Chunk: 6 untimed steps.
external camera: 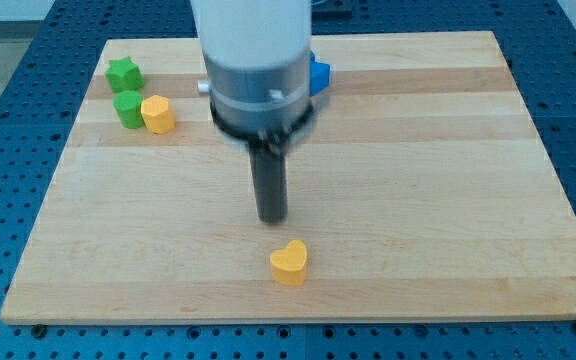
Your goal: Push the hexagon slightly to the bottom
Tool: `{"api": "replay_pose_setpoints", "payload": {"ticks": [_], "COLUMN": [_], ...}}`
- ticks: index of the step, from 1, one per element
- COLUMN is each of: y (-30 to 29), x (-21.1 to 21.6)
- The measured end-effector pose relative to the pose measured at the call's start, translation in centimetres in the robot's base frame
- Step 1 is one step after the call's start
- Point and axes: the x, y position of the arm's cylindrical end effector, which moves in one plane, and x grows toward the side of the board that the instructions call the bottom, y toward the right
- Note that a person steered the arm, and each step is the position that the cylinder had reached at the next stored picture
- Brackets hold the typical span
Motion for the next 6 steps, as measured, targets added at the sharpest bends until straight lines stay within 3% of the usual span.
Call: {"api": "replay_pose_setpoints", "payload": {"ticks": [1, 2, 6], "y": [-7.3, -10.2, -12.2], "x": [-7.2, -9.5, -18.5]}}
